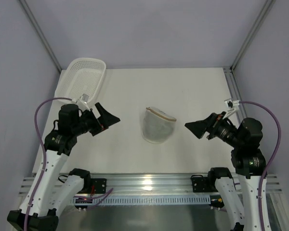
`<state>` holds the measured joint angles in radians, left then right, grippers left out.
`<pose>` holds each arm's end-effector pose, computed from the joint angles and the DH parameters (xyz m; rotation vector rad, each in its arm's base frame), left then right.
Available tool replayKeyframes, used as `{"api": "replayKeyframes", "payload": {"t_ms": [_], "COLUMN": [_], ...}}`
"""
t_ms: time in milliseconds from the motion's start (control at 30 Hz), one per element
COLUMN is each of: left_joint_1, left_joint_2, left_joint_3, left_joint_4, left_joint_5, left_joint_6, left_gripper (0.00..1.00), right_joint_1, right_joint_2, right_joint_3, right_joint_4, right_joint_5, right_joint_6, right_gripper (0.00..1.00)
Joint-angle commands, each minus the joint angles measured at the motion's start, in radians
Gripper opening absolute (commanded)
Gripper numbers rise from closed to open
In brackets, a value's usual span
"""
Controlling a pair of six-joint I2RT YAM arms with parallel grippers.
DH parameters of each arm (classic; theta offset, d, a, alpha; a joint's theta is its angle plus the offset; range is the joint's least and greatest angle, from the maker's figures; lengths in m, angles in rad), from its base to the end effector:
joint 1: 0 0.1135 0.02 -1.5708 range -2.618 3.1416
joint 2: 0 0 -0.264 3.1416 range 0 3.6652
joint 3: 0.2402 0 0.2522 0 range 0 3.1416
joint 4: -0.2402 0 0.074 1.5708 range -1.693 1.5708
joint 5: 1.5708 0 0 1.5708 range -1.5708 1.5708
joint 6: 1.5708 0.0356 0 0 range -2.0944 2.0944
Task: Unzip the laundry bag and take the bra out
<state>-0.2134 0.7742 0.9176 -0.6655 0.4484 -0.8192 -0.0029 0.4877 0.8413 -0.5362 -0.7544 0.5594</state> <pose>0.1502 -0.0483 0.3396 -0.3807 2.1943 -1.0683 0.0942 0.0241 0.3602 -0.0681 1.8231 1.0561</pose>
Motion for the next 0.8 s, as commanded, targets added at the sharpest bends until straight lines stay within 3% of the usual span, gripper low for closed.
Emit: {"api": "replayKeyframes", "payload": {"t_ms": [0, 200, 300, 567, 767], "left_joint_1": [0.003, 0.005, 0.005, 0.003, 0.005], "left_joint_2": [-0.007, 0.025, 0.027, -0.01, -0.035], "left_joint_3": [-0.014, -0.063, -0.1, -0.152, -0.167], "left_joint_4": [0.032, 0.142, 0.194, 0.215, 0.179], "left_joint_5": [0.032, 0.142, 0.18, 0.188, 0.182], "left_joint_6": [0.014, -0.038, -0.063, -0.078, -0.063], "left_gripper": [0.99, 0.99, 0.99, 0.99, 0.99], "right_joint_1": [0.003, 0.021, 0.098, 0.484, 0.592], "right_joint_2": [0.021, 0.109, 0.202, 0.579, 0.79], "right_joint_3": [0.018, 0.018, 0.091, 0.369, 0.567], "right_joint_4": [-0.025, -0.037, -0.08, -0.174, -0.247], "right_joint_5": [0.021, 0.065, 0.177, 0.639, 0.863], "right_joint_6": [-0.038, -0.072, -0.124, -0.226, -0.306], "right_gripper": [0.99, 0.99, 0.99, 0.99, 0.99]}}
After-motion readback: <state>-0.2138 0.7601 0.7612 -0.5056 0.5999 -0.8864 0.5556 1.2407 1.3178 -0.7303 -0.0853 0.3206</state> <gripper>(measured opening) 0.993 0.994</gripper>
